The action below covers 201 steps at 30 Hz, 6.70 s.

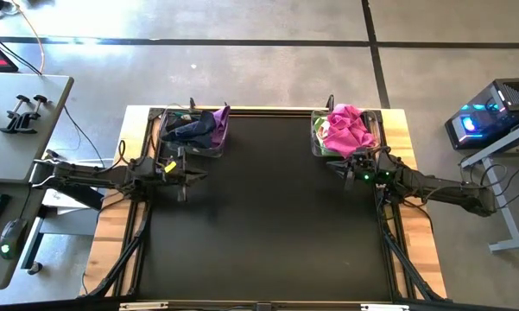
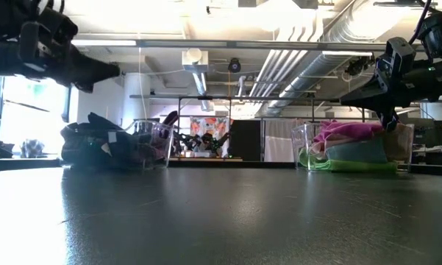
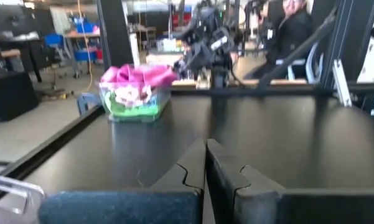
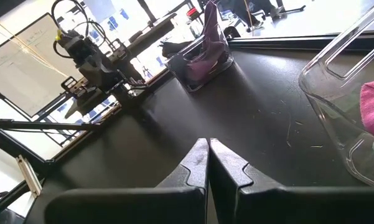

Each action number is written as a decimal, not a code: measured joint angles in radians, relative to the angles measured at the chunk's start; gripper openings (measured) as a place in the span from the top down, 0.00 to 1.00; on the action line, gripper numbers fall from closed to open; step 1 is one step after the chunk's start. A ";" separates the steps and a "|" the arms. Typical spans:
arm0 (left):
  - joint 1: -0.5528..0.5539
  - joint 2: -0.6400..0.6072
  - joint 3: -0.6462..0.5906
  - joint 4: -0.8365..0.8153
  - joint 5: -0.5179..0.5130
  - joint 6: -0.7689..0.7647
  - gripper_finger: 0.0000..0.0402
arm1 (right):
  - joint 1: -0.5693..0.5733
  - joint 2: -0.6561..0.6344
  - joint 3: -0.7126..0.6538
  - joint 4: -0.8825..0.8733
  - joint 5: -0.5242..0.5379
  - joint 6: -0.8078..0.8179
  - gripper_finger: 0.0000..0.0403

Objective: Sort towels by color in basket
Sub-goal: Return to Home Position

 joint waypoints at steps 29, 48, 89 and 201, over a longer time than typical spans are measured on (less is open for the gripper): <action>-0.001 0.062 0.000 -0.090 0.296 0.000 1.00 | 0.000 0.000 0.000 0.000 0.000 0.000 1.00; 0.000 -0.002 0.002 0.005 0.308 -0.171 1.00 | 0.000 0.000 0.000 0.000 0.000 0.000 1.00; 0.001 -0.382 0.001 -0.329 -0.047 -0.139 1.00 | 0.177 -0.172 0.000 -0.002 -0.019 0.000 1.00; 0.001 -0.378 0.001 -0.329 -0.047 -0.139 1.00 | 0.312 -0.182 0.001 -0.005 -0.068 -0.568 1.00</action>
